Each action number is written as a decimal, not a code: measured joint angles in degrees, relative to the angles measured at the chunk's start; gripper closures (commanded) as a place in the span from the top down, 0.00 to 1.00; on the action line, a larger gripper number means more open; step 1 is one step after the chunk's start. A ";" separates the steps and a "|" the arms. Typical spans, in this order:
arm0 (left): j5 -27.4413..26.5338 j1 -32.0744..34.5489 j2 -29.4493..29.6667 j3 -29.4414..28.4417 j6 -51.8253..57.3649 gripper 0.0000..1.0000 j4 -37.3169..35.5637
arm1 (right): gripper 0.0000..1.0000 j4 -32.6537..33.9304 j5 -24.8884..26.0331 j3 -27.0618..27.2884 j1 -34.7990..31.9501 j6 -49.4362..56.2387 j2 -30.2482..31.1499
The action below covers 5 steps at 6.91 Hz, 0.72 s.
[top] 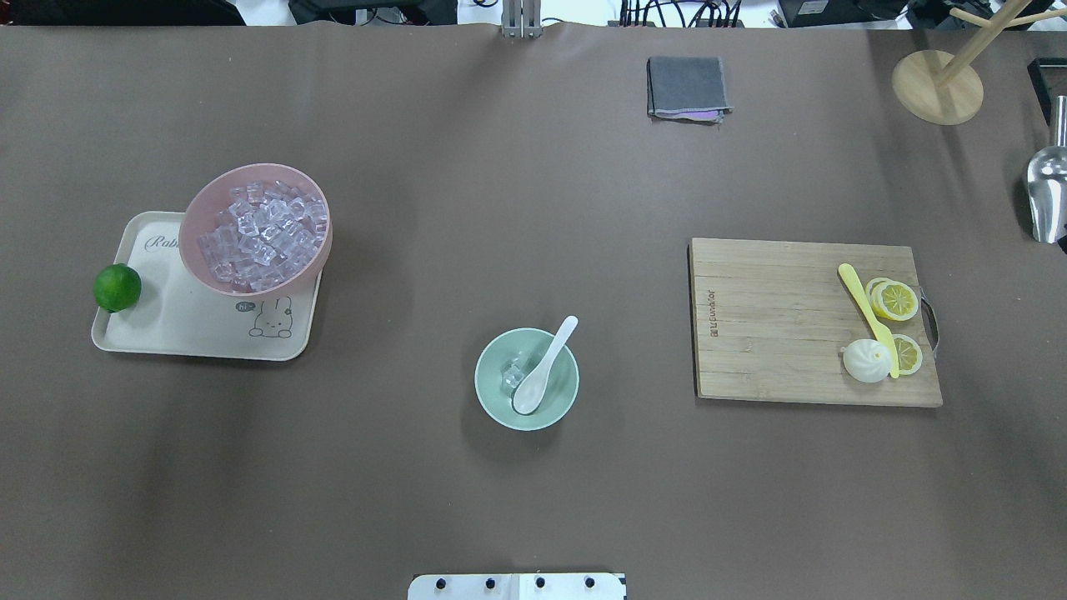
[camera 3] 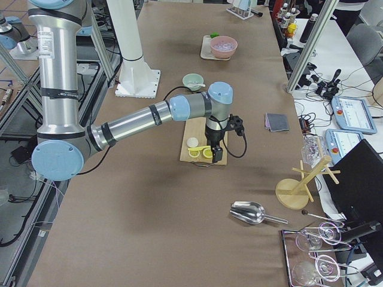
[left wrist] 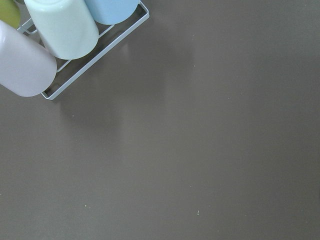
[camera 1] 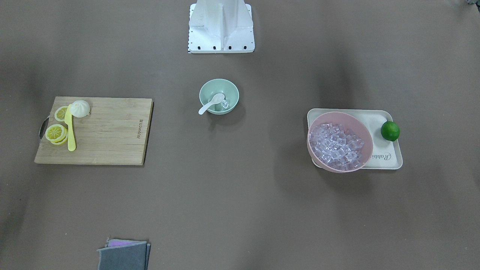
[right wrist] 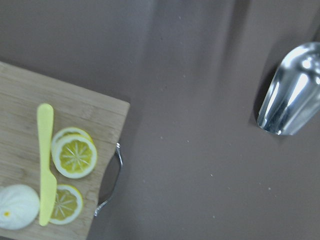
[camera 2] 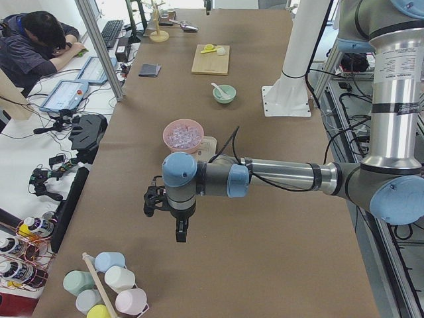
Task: Put spoon and ice into bowl
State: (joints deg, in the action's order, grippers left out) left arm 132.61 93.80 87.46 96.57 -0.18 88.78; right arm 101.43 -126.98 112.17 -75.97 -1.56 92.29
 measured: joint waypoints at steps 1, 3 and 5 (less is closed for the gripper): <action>0.01 -0.01 0.00 0.01 0.00 0.98 0.05 | 1.00 -0.06 -1.82 -1.44 -1.89 2.14 2.73; 0.18 -0.01 -0.01 0.05 0.03 0.98 0.16 | 1.00 -0.11 -4.05 -4.15 -4.37 3.11 6.33; 0.41 0.00 -0.03 0.41 0.04 0.98 0.60 | 1.00 -0.20 -4.26 -5.75 -7.93 3.67 7.20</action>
State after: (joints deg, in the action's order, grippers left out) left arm 133.02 93.80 87.43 96.98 -0.14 89.38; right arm 101.23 -131.24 106.43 -83.90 2.11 99.49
